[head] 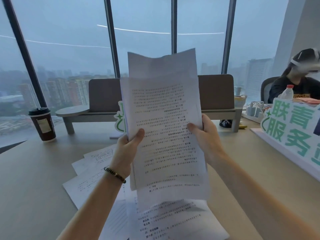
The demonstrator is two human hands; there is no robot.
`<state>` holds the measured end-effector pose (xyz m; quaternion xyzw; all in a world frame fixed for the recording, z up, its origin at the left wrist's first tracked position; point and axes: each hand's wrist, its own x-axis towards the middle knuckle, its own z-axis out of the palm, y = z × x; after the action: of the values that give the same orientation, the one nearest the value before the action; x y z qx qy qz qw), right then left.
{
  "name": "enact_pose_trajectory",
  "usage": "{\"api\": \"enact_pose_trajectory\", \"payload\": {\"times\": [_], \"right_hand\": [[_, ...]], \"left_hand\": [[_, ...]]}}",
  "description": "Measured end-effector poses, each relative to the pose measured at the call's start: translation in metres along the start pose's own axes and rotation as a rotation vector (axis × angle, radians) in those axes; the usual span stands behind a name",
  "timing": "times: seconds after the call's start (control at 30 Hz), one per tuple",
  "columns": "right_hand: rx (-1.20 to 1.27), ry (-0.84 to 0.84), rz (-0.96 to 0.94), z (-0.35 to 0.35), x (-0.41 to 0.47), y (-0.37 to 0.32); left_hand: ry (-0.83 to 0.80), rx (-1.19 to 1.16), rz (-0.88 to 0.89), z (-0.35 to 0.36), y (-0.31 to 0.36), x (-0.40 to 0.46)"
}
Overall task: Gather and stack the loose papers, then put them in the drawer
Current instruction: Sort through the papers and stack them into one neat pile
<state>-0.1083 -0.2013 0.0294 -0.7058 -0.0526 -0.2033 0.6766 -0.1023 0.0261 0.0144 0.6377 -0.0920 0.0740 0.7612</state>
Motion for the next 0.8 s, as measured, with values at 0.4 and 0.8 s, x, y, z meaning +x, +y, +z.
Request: {"api": "enact_pose_trajectory", "payload": {"times": [0.4,0.8], "right_hand": [[0.030,-0.044,-0.095,0.000,-0.029,0.043],[-0.084,-0.001,-0.324,-0.005,0.001,-0.018]], "left_hand": [[0.027,-0.043,0.034,0.003,-0.028,-0.014],[-0.100,-0.062,0.072,-0.001,-0.028,-0.019]]}}
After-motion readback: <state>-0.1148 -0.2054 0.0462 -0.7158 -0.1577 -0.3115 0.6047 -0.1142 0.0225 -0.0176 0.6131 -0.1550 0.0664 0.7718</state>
